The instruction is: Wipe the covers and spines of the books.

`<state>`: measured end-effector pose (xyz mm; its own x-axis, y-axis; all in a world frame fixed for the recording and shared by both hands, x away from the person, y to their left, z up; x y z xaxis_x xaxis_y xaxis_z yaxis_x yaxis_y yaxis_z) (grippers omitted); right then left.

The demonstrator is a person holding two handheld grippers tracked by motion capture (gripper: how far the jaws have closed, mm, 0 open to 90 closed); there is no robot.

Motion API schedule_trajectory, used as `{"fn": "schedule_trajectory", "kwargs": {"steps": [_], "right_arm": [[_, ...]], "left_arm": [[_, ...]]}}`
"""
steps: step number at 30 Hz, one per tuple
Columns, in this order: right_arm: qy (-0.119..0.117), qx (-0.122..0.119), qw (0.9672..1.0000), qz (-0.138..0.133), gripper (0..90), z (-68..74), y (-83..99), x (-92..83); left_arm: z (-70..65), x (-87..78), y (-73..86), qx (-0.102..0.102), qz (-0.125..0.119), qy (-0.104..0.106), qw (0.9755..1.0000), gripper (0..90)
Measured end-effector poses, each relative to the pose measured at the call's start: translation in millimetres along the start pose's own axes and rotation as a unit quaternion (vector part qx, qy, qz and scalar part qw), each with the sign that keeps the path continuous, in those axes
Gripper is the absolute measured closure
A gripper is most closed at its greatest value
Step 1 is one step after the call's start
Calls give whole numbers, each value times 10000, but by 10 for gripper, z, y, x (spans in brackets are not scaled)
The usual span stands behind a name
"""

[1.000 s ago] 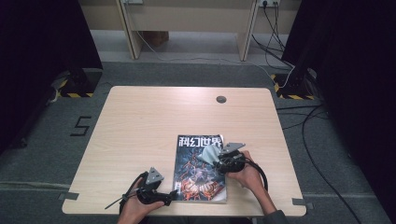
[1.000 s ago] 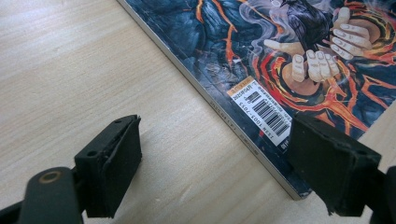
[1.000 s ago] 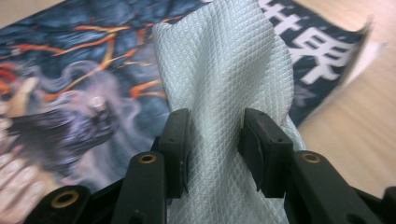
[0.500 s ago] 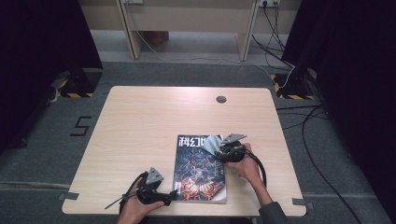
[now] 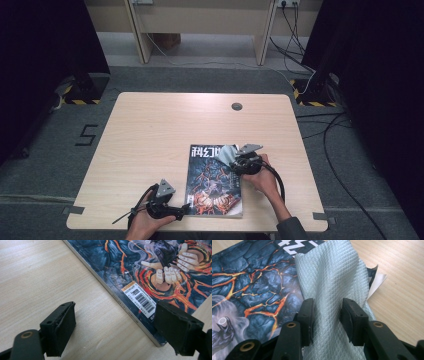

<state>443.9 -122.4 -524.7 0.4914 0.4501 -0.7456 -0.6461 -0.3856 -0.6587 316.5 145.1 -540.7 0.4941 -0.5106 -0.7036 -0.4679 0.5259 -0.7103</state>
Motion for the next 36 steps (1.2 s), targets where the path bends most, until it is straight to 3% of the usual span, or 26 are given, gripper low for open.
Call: {"fn": "schedule_trajectory", "kwargs": {"steps": [4,7,14,24,26,28,33,36], "right_arm": [[-97,-59,9999,121,620,108,-1,3],[-272,-258,9989,281,611,244,21,-15],[-770,-808,9923,537,611,630,295,-224],[-1042,-1098,9865,623,611,966,652,-497],[-1031,-1084,9867,632,611,1008,695,-529],[-1078,-1197,9849,628,612,1042,727,-549],[-1084,-1139,9854,653,610,1049,722,-546],[-1079,-1164,9853,628,606,1058,711,-532]], "left_arm": [[0,0,0,-3,-1,2,10000,168],[2,-1,1,11,12,5,10000,168],[1,-3,3,17,7,-14,10000,169],[0,-3,4,2,9,-15,10000,168],[0,-3,4,-5,-1,-15,10000,168],[2,-3,3,1,11,-8,10000,168],[55,-32,3,-36,53,43,10000,188],[221,-119,-2,-302,-132,-165,9993,211]]}}
Point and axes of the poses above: each handheld gripper's, and its own axes: x roughly forward along the jaws, y roughly out of its underside, z roughly to its left, the point moved 4 cm from there along x, roughly forward along the jaws, and after that the axes turned 12 degrees about x, right-handed, at the moved point
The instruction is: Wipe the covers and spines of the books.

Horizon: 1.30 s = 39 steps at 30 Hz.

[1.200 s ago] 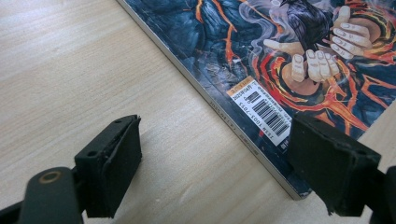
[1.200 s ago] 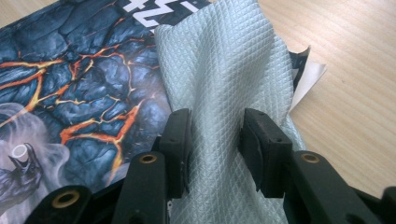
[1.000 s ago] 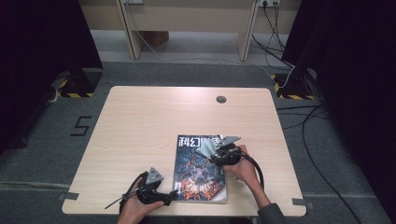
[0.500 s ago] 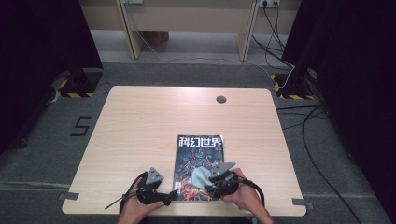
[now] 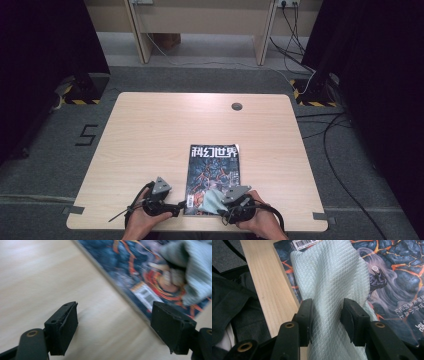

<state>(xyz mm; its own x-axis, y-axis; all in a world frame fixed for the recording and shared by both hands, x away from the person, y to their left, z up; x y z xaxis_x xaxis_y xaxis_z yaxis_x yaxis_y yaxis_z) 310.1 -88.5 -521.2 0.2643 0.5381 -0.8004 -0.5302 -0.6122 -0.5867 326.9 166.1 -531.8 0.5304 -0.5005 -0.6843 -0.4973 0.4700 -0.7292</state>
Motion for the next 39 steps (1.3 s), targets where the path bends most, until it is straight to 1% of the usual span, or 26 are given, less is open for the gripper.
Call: {"fn": "schedule_trajectory", "kwargs": {"steps": [1,2,3,4,6,9,11,14,19,23,24,25,27,30,31,34,35,36,38,39], "right_arm": [[21,6,10000,13,604,6,-7,3],[21,-28,10000,24,603,8,-16,8],[43,-53,10000,29,603,15,-30,17],[19,-81,10000,36,603,28,-53,37],[-11,-150,9999,29,603,56,-95,74],[-113,-248,9996,32,603,138,-178,154],[-179,-317,9993,30,604,184,-213,190],[-240,-447,9987,56,602,262,-264,243],[-299,-588,9978,87,602,319,-336,305],[-332,-636,9973,146,601,359,-400,354],[-358,-655,9970,198,600,354,-416,358],[-397,-610,9970,255,597,344,-430,359],[-424,-525,9975,217,605,302,-461,377],[-413,-462,9978,248,609,238,-497,387],[-334,-447,9982,230,609,191,-525,402],[-248,-365,9988,232,615,96,-592,436],[-192,-298,9991,252,614,68,-619,450],[-138,-318,9992,220,614,22,-665,476],[-101,-285,9993,225,612,-36,-723,509],[-36,-265,9994,220,611,-67,-755,528]], "left_arm": [[49,-25,-3,-91,-58,-46,9999,212],[117,-57,2,-158,-93,-138,9997,211],[194,-80,19,-224,-90,-219,9995,211],[241,-89,31,-326,-88,-263,9991,210],[309,-107,45,-443,-88,-319,9985,211],[342,-122,48,-385,-76,-377,9985,210],[351,-120,55,-350,-41,-378,9987,210],[373,-108,58,-403,-55,-425,9983,210],[409,-112,68,-412,-34,-489,9979,208],[416,-115,75,-416,-15,-498,9979,208],[416,-114,76,-418,-9,-497,9979,207],[413,-111,74,-434,-28,-494,9978,207],[404,-111,75,-429,-21,-479,9979,208],[398,-107,78,-406,4,-451,9982,208],[396,-102,76,-420,-17,-447,9981,208],[391,-102,78,-429,0,-452,9981,208],[392,-102,78,-431,5,-450,9981,207],[393,-102,78,-422,8,-449,9981,208],[382,-101,77,-431,-14,-434,9981,208],[375,-101,77,-414,1,-423,9982,208]]}}
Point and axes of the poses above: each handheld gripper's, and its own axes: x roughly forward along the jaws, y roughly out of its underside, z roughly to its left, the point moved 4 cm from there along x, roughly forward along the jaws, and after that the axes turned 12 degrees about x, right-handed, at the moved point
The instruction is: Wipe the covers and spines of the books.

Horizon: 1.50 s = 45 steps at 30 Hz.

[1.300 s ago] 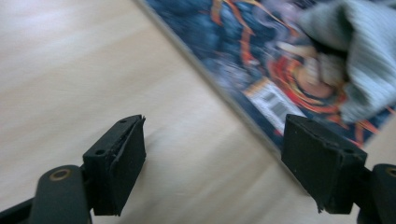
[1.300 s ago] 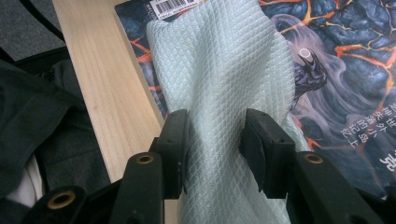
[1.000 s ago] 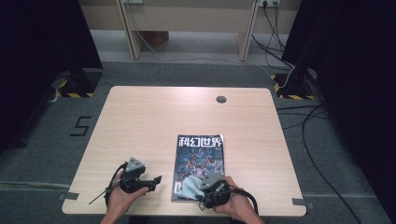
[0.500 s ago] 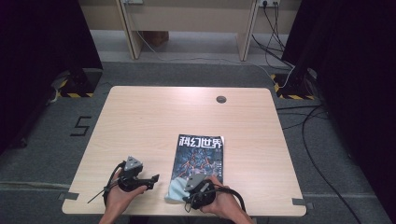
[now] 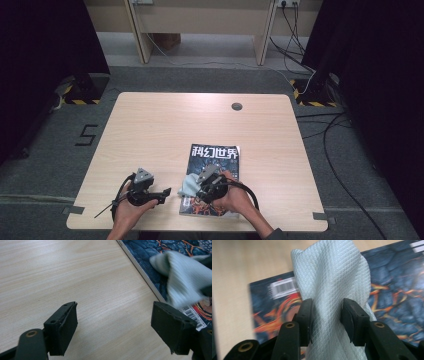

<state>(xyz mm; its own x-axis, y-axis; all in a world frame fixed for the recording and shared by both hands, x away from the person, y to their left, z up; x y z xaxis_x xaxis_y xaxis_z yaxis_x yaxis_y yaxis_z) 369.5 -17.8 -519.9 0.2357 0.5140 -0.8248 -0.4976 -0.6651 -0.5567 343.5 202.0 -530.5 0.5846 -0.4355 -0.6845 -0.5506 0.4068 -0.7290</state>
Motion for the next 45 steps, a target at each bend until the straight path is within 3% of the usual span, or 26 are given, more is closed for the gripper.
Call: {"fn": "schedule_trajectory", "kwargs": {"steps": [8,10,11,16,19,26,37,45], "right_arm": [[196,366,9991,-78,615,-334,-208,103],[223,556,9982,-91,619,-415,-243,118],[242,509,9984,-95,619,-459,-264,128],[389,662,9970,-120,617,-603,-375,181],[453,678,9966,-80,618,-683,-450,213],[650,1054,9921,-219,624,-949,-544,254],[912,1292,9870,-274,625,-1202,-399,121],[1157,1541,9805,-375,625,-1438,-173,-62]], "left_arm": [[-156,29,-14,106,-68,195,9997,209],[-237,58,-27,165,-86,325,9993,210],[-275,72,-38,178,-104,391,9990,211],[-449,152,-53,472,-3,623,9969,213],[-506,183,-41,652,75,573,9962,213],[-514,185,-30,677,47,537,9962,211],[-519,182,-24,660,29,517,9965,211],[-518,183,-22,664,20,520,9964,211]]}}
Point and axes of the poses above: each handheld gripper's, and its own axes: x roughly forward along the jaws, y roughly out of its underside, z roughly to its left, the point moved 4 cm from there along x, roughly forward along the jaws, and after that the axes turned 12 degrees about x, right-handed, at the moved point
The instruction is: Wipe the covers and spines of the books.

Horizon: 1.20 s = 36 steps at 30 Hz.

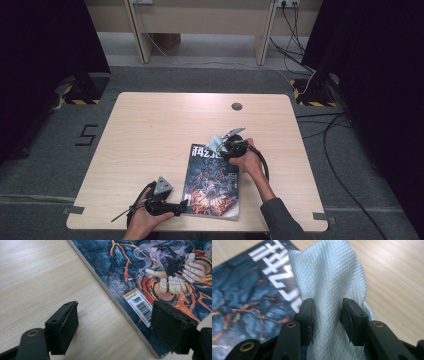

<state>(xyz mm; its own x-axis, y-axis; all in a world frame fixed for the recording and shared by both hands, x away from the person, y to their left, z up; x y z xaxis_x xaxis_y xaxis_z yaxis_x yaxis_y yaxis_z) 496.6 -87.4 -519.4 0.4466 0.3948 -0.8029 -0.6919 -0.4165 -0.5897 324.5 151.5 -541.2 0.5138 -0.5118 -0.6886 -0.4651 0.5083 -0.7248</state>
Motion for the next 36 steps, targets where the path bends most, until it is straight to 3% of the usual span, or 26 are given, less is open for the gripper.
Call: {"fn": "schedule_trajectory", "kwargs": {"steps": [3,7,9,19,22,30,33,36], "right_arm": [[64,102,9999,-85,625,-118,63,-56],[139,86,9997,-174,623,-134,129,-94],[194,-14,9997,-142,622,-85,156,-116],[-345,-292,9987,-254,620,236,519,-300],[-400,-453,9980,-208,621,354,595,-349],[-812,-908,9925,-144,625,739,696,-369],[-862,-887,9923,-100,621,722,670,-357],[-794,-728,9939,-219,622,612,631,-327]], "left_arm": [[-1,0,1,-4,-8,-4,10000,211],[-1,0,2,-4,-9,-7,10000,210],[-2,0,2,-6,-8,-8,10000,210],[-2,0,2,-8,-5,-15,10000,209],[-3,1,2,-24,-22,-17,10000,207],[0,0,3,-9,-10,-12,10000,207],[-3,0,4,-24,-24,-22,10000,208],[-3,0,3,-26,-27,-16,10000,207]]}}
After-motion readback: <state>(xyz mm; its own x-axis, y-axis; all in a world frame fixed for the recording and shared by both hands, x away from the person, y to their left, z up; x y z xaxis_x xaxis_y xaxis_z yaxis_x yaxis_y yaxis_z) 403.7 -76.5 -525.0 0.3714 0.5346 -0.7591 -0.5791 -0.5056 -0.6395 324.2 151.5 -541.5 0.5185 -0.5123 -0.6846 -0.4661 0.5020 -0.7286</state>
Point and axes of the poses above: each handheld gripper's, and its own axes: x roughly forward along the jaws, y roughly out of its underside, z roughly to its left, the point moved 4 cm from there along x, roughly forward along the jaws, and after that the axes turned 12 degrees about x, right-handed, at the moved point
